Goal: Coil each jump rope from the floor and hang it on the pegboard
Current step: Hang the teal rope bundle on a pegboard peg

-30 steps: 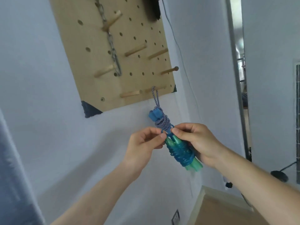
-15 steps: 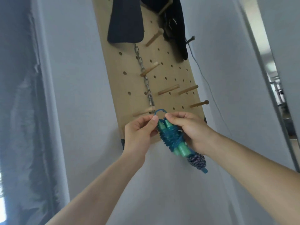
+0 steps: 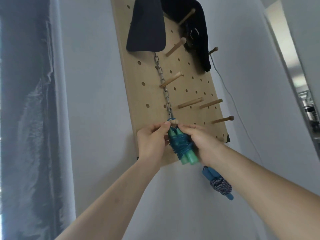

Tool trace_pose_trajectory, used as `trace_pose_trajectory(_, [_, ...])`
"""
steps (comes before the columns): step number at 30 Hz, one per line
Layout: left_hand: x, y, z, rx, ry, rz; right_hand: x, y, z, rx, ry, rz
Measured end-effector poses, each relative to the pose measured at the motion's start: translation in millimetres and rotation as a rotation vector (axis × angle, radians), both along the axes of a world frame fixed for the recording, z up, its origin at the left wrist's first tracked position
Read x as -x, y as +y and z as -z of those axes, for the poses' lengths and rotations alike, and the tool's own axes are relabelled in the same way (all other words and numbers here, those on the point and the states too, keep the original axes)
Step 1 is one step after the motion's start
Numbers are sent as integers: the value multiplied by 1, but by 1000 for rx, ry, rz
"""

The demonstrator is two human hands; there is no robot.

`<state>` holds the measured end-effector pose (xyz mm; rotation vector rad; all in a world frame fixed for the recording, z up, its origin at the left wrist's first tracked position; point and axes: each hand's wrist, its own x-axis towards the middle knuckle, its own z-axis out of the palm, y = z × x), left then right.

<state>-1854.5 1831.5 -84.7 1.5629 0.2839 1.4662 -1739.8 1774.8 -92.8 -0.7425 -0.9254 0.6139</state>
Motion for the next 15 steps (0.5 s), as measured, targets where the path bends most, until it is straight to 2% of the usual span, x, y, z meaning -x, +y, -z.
trace_pose_trajectory(6, [6, 11, -4, 43, 45, -53, 2, 17, 3, 1, -8, -4])
trace_pose_trajectory(15, [9, 17, -4, -92, 88, -249, 5, 18, 18, -5, -203, 244])
